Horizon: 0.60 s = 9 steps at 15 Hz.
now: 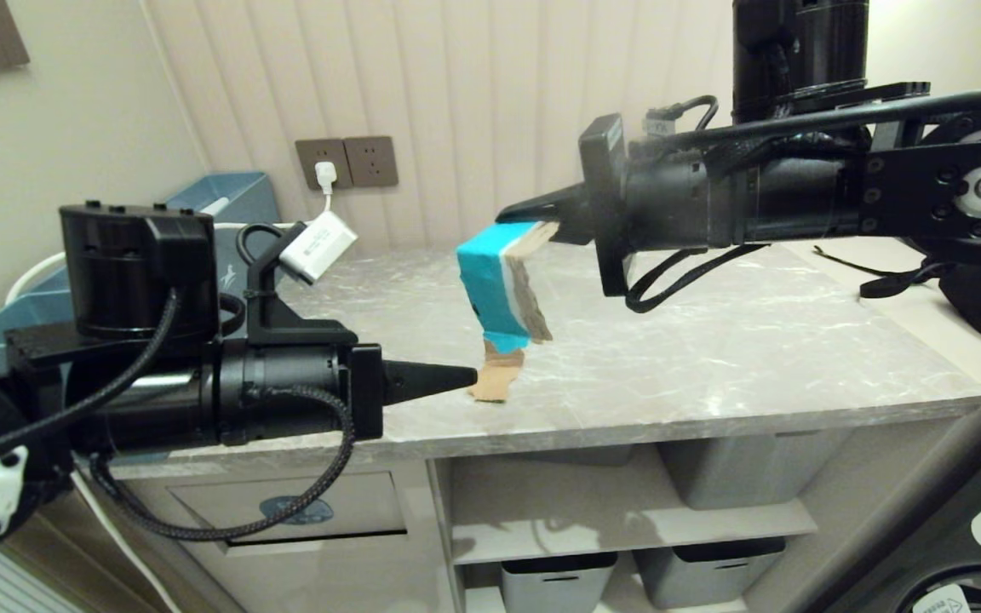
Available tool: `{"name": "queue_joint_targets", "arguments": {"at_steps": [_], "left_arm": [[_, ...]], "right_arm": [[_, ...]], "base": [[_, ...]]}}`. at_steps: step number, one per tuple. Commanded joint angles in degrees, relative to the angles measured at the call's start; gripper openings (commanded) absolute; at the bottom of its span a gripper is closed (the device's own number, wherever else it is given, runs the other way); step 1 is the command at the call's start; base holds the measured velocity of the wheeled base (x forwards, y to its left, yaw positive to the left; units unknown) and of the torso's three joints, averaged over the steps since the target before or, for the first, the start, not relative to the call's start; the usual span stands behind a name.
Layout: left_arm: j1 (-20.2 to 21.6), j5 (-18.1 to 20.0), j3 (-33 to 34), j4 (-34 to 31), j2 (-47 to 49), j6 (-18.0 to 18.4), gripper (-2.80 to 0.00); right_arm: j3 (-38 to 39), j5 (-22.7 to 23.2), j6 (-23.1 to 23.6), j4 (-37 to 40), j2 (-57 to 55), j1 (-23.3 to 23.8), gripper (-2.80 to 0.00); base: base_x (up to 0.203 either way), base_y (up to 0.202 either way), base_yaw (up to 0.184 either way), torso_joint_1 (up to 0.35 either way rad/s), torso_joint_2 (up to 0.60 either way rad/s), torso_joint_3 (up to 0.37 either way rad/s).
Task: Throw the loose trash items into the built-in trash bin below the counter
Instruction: Hand it to the other hand
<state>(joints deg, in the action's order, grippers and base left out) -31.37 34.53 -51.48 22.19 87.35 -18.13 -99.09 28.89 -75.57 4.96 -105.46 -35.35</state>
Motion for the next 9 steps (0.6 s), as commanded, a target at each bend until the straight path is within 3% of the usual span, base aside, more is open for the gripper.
{"name": "queue_joint_targets", "arguments": {"at_steps": [1, 3, 4, 6, 8, 9], "left_arm": [[0.35, 1.42, -0.13, 0.14, -1.06, -0.07, -2.8], [0.86, 1.42, -0.46, 0.29, -1.33, -0.07, -2.8], [1.62, 1.42, -0.79, 0.39, -1.55, -0.07, 0.0], [3.1, 2.2, -1.28, 0.52, -1.43, -0.31, 0.0], [5.32, 6.34, -1.86, 1.49, -0.7, -0.61, 0.0], [6.04, 6.66, -2.1, 3.05, -0.08, -0.9, 0.0]], "right_arm": [[0.15, 2.65, -2.35, 0.45, 0.74, 0.24, -2.8], [0.21, 3.45, -2.57, 0.49, 0.7, 0.49, -2.8], [0.21, 3.5, -2.57, 0.49, 0.7, 0.64, -2.8], [0.38, 3.7, -2.81, 0.55, 0.87, 1.32, -2.8], [0.3, 3.72, -2.83, 1.54, 1.15, 1.43, -2.8], [0.41, 3.72, -2.83, 1.66, 1.23, 1.43, -2.8]], "base": [[0.0, 0.0, 0.0, 0.0, 0.0, 0.0], [0.0, 0.0, 0.0, 0.0, 0.0, 0.0], [0.0, 0.0, 0.0, 0.0, 0.0, 0.0], [0.0, 0.0, 0.0, 0.0, 0.0, 0.0], [0.0, 0.0, 0.0, 0.0, 0.0, 0.0], [0.0, 0.0, 0.0, 0.0, 0.0, 0.0]]}}
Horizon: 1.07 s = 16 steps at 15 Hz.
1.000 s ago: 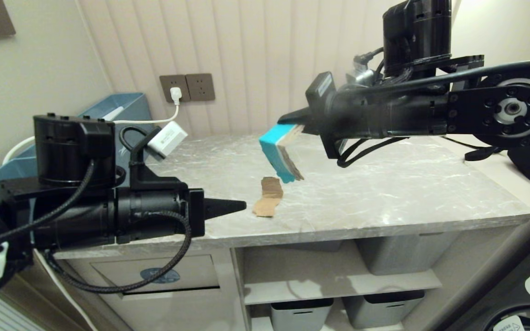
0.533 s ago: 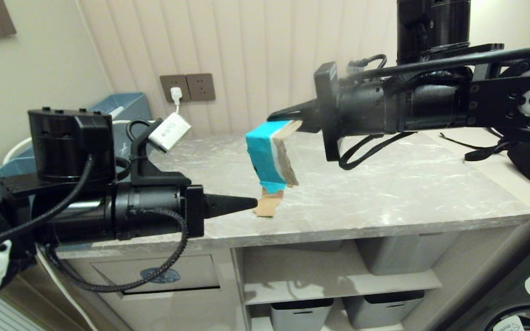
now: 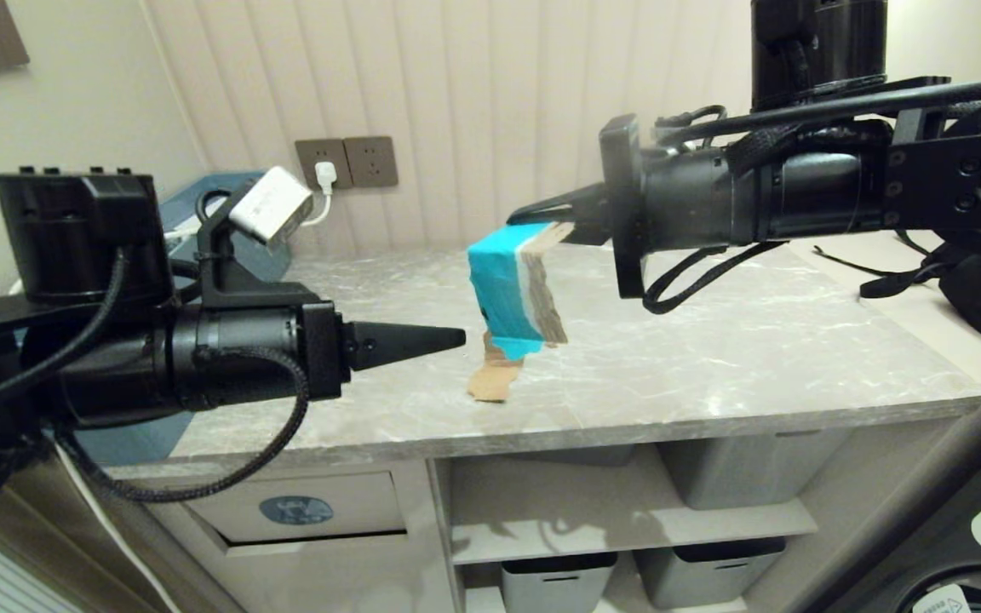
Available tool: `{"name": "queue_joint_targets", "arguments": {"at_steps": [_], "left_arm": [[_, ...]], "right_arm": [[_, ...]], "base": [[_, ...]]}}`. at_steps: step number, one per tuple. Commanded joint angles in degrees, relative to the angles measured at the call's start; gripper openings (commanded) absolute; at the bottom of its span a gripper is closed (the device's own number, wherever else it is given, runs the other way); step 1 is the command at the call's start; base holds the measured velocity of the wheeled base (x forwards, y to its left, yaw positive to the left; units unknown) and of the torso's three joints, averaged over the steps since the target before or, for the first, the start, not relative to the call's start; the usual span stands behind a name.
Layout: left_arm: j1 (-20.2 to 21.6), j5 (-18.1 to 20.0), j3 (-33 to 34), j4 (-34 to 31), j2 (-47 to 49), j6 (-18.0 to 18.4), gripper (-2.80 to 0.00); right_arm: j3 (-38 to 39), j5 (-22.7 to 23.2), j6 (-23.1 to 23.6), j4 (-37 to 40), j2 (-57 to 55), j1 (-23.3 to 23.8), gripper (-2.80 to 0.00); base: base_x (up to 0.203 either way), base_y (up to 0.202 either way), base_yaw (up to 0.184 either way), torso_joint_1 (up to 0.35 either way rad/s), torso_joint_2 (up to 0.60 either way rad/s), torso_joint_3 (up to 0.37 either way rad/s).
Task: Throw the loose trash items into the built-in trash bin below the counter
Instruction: Hand it to the other hand
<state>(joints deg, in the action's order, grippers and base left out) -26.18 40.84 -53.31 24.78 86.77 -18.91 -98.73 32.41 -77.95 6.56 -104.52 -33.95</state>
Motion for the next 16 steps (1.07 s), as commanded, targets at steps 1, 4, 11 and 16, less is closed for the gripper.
{"name": "queue_joint_targets", "arguments": {"at_steps": [1, 4, 11, 16], "left_arm": [[1.2, 0.38, -0.47, 1.61, 0.79, -1.4, 0.0], [1.05, 0.62, -1.4, 6.28, 3.6, -2.6, 0.0], [-4.14, 3.62, -1.88, 10.35, 4.03, -7.25, 0.0], [-7.2, 3.55, -3.05, 13.67, 3.67, -11.64, 0.0]], "right_arm": [[0.12, 0.27, -0.54, 0.11, 0.28, 0.03, -2.8], [-0.09, 4.32, -3.09, 0.92, 1.09, 0.03, -2.8], [-0.41, 8.37, -5.64, 1.26, 0.84, 0.9, -2.8], [-0.42, 10.31, -6.71, 1.26, 0.37, 0.9, -2.8]], "base": [[0.0, 0.0, 0.0, 0.0, 0.0, 0.0], [0.0, 0.0, 0.0, 0.0, 0.0, 0.0], [0.0, 0.0, 0.0, 0.0, 0.0, 0.0], [0.0, 0.0, 0.0, 0.0, 0.0, 0.0]]}}
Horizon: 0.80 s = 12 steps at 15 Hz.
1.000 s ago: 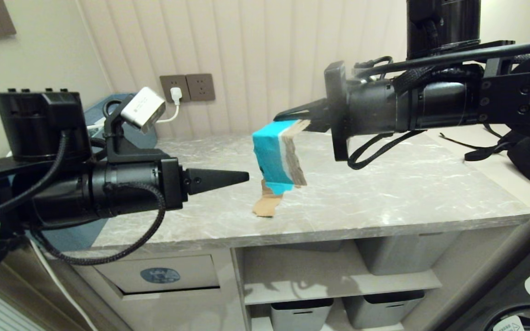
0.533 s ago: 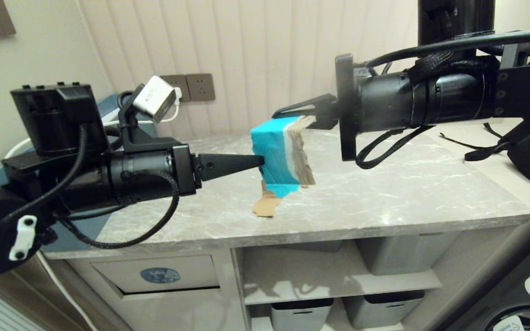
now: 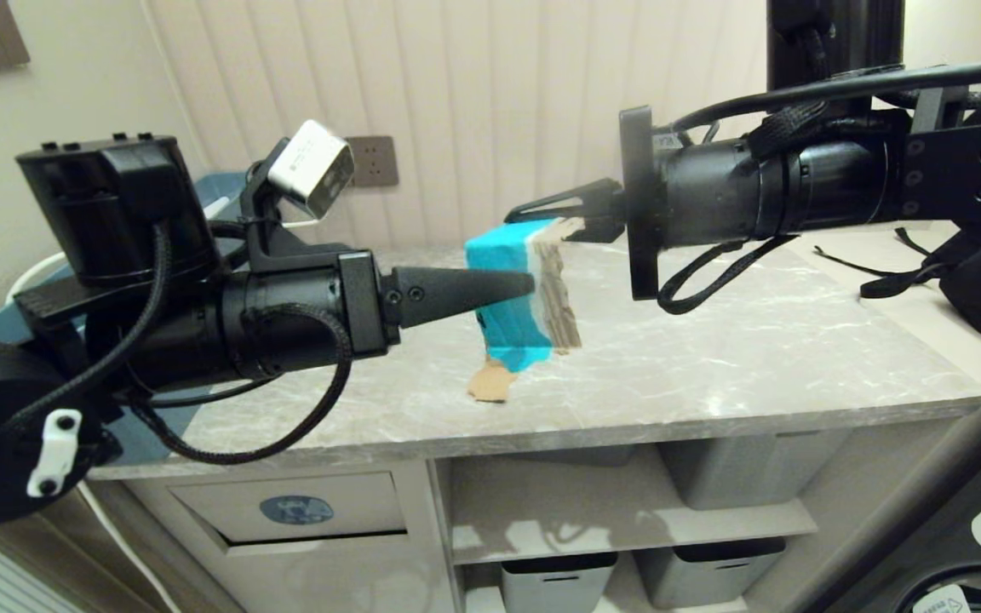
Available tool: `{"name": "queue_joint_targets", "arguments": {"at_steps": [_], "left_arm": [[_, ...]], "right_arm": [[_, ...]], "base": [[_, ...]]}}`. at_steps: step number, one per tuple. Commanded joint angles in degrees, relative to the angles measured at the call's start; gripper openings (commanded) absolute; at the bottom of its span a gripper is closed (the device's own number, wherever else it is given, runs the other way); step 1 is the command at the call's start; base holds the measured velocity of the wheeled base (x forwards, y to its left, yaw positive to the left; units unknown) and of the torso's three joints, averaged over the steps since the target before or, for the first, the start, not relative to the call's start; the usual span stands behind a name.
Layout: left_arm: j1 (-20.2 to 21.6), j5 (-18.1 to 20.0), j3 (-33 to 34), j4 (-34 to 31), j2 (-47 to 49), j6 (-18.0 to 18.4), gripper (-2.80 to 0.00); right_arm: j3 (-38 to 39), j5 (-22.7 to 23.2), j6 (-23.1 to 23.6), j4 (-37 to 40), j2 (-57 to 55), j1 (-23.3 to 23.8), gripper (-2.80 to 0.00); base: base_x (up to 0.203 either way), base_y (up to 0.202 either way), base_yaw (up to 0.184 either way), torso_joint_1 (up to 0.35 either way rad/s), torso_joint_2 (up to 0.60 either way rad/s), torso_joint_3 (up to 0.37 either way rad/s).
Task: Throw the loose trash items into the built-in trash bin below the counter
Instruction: Hand it to the other hand
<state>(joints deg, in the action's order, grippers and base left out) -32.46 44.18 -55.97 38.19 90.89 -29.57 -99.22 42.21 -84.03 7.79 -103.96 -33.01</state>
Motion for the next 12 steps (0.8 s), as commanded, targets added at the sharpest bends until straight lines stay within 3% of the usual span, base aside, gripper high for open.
{"name": "queue_joint_targets", "arguments": {"at_steps": [1, 7, 10, 11, 12], "left_arm": [[-2.09, 0.15, -0.87, 0.37, -0.88, -2.87, 0.0], [-3.75, -0.14, -0.65, 1.03, 0.51, -2.87, 0.0], [-3.75, -0.32, 0.39, 5.46, 2.65, -2.77, 0.0], [-3.75, -0.32, 0.56, 6.99, 3.69, -2.84, -2.8], [-3.75, -0.32, 0.54, 8.7, 4.47, -2.91, -2.8]], "right_arm": [[-0.15, 1.75, -2.2, 0.03, -0.19, 0.04, -2.8], [-0.27, 4.76, -3.07, -0.14, -0.19, 0.05, -2.8], [-0.19, 4.9, -3.07, -0.14, -0.19, 0.14, -2.8], [-0.1, 4.96, -3.07, -0.14, -0.12, 0.14, -2.8], [-0.01, 5.07, -3.07, -0.14, -0.02, 0.14, -2.8]], "base": [[0.0, 0.0, 0.0, 0.0, 0.0, 0.0], [0.0, 0.0, 0.0, 0.0, 0.0, 0.0], [0.0, 0.0, 0.0, 0.0, 0.0, 0.0], [0.0, 0.0, 0.0, 0.0, 0.0, 0.0], [0.0, 0.0, 0.0, 0.0, 0.0, 0.0]]}}
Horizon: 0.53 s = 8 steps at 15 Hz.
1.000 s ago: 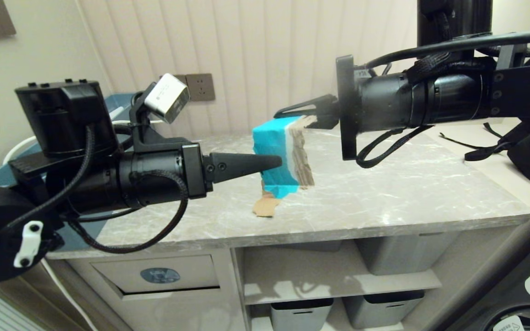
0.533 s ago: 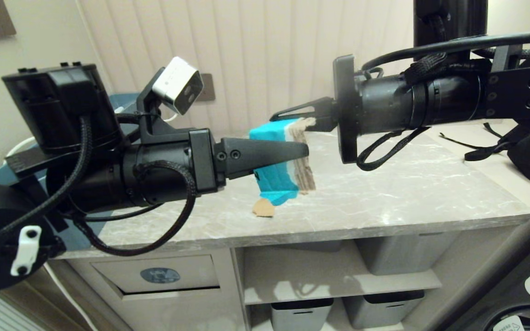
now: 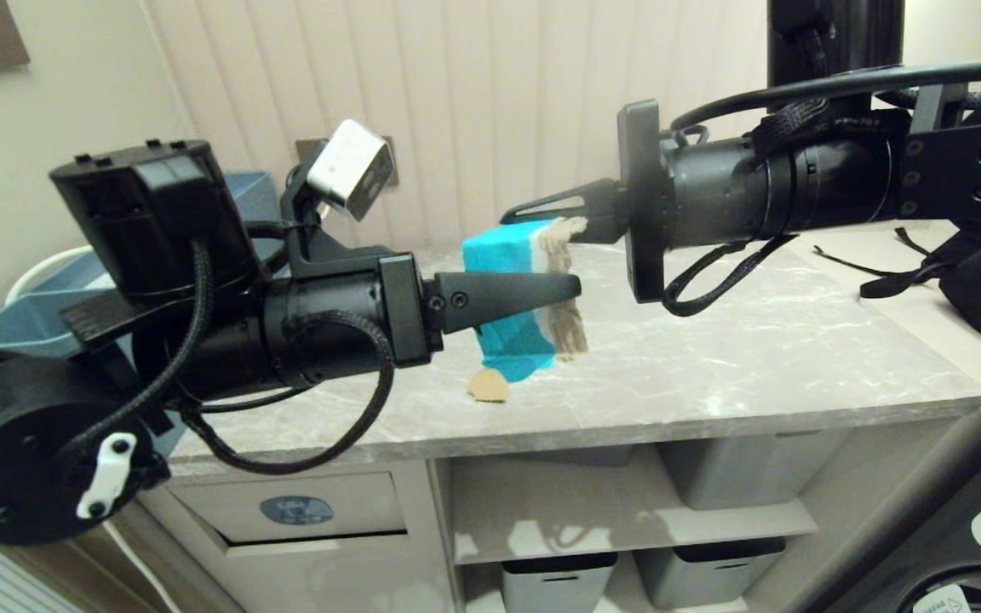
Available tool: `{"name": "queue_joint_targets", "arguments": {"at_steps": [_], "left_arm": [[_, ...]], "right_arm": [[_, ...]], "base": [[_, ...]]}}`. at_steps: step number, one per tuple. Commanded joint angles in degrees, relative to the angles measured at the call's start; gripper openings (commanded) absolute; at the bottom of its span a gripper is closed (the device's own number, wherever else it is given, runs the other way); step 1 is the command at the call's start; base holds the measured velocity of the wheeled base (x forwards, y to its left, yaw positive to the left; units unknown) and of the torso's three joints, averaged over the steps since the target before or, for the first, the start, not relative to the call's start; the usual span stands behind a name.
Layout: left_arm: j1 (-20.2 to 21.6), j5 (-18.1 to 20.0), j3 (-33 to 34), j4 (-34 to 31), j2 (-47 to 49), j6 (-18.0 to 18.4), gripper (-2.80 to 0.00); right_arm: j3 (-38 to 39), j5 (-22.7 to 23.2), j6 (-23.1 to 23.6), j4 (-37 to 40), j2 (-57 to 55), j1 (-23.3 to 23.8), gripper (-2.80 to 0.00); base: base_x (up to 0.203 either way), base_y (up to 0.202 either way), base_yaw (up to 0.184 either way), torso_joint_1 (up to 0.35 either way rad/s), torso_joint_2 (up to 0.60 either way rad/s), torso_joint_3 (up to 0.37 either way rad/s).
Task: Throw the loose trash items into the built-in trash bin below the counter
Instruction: Hand it to the other hand
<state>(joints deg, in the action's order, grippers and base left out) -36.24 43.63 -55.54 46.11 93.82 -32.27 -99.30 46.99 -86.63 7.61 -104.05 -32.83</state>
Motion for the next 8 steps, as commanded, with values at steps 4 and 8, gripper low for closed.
{"name": "queue_joint_targets", "arguments": {"at_steps": [4, 8], "left_arm": [[0.03, 0.32, 0.17, 1.26, 1.8, -0.78, -2.8], [0.03, 0.32, -0.09, 1.35, 1.8, -0.69, -2.8]], "right_arm": [[0.43, 2.22, -0.65, 0.13, 0.16, -0.04, -2.8], [0.43, 2.05, -0.56, 0.13, 0.07, -0.04, -2.8]], "base": [[0.0, 0.0, 0.0, 0.0, 0.0, 0.0], [0.0, 0.0, 0.0, 0.0, 0.0, 0.0]]}}
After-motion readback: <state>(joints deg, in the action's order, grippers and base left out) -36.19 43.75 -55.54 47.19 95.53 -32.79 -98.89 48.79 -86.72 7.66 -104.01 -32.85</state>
